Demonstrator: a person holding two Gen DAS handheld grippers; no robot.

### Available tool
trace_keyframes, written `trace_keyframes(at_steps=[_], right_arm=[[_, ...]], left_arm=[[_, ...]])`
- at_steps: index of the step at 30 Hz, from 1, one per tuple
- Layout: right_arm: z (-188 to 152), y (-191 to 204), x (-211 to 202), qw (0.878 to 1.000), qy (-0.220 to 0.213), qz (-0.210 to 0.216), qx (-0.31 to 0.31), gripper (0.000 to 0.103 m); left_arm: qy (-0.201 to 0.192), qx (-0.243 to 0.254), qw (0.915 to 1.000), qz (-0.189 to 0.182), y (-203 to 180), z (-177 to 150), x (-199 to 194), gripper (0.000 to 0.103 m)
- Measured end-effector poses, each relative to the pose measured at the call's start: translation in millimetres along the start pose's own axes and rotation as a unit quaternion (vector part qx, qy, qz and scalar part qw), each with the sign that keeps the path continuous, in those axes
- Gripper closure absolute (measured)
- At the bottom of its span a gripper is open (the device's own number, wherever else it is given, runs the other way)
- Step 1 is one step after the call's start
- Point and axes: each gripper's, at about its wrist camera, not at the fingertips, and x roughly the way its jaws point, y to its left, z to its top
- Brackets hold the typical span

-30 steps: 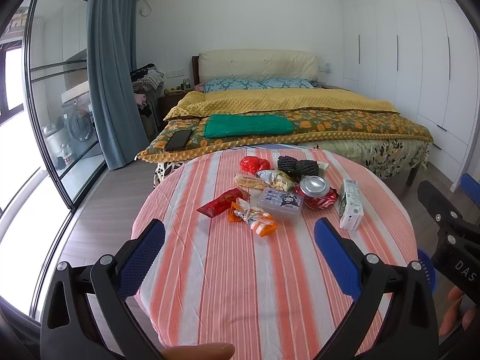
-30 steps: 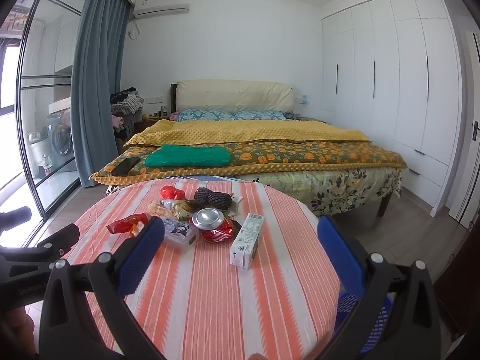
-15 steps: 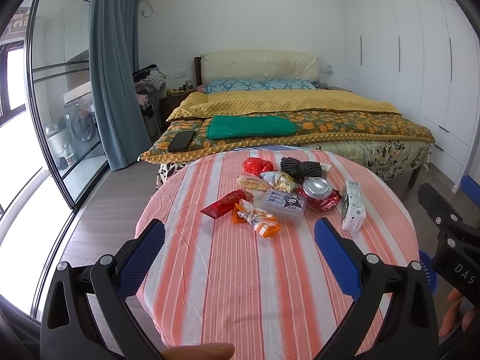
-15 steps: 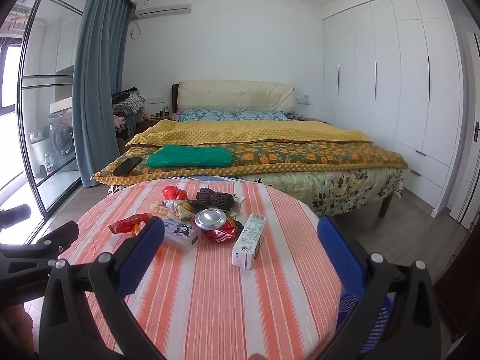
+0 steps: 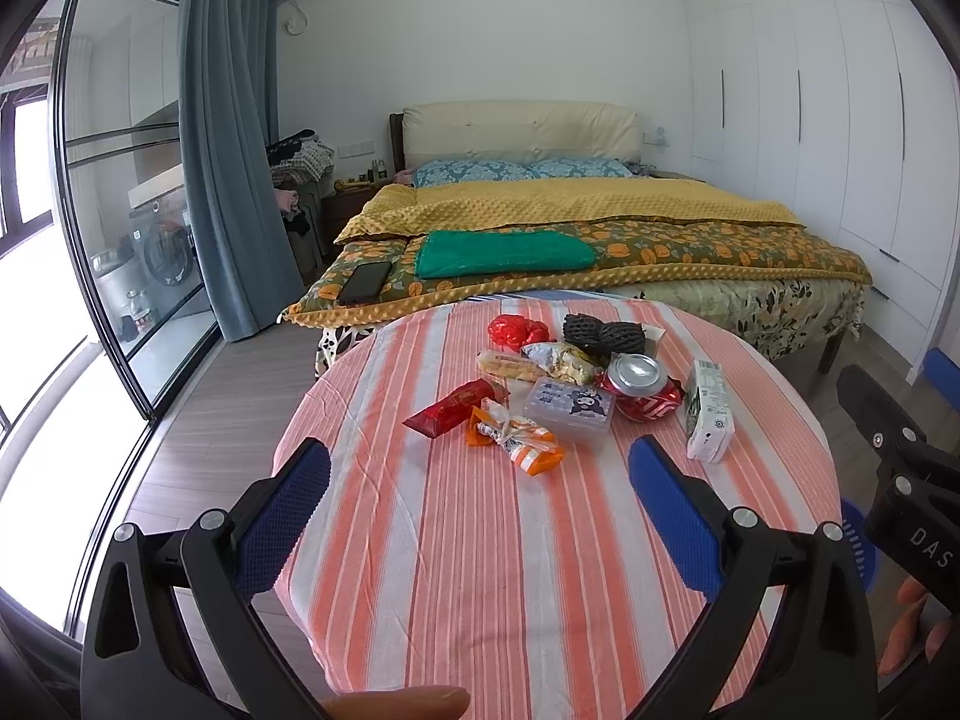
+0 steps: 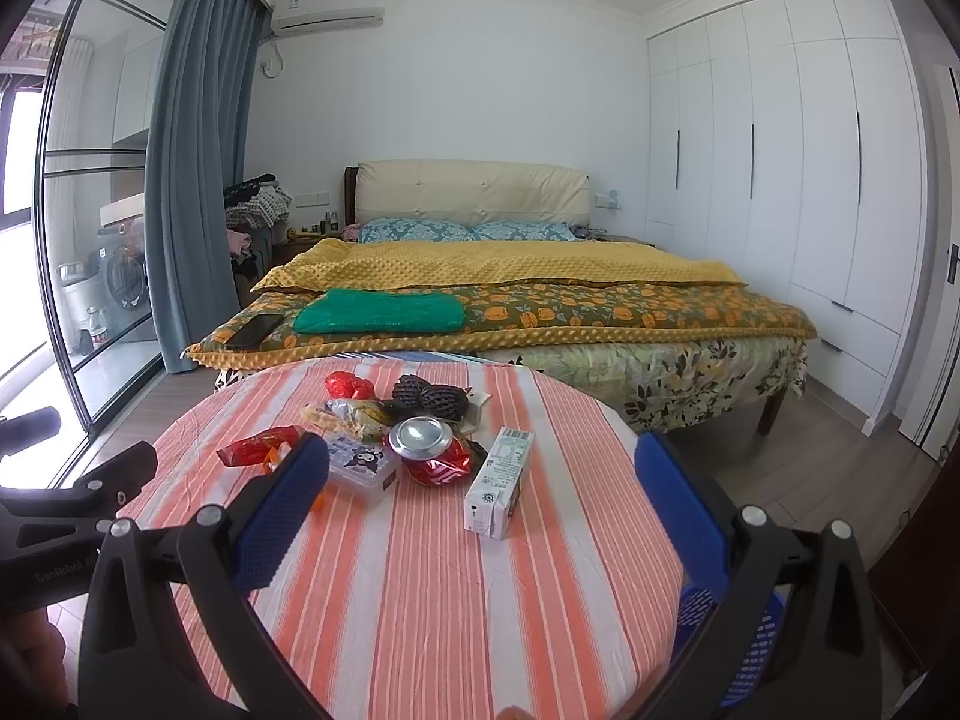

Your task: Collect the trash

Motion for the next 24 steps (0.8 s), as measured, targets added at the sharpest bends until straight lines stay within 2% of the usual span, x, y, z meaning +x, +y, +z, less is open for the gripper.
trace_keyframes(at_steps=[24], right_arm=[[-0.4,-1.5,-0.2,1.000,0.001,-0.001,0.001,0.005]], left_arm=[[0.000,0.001,1.0000,0.001,-1.2,0.2,0.1,0.004]])
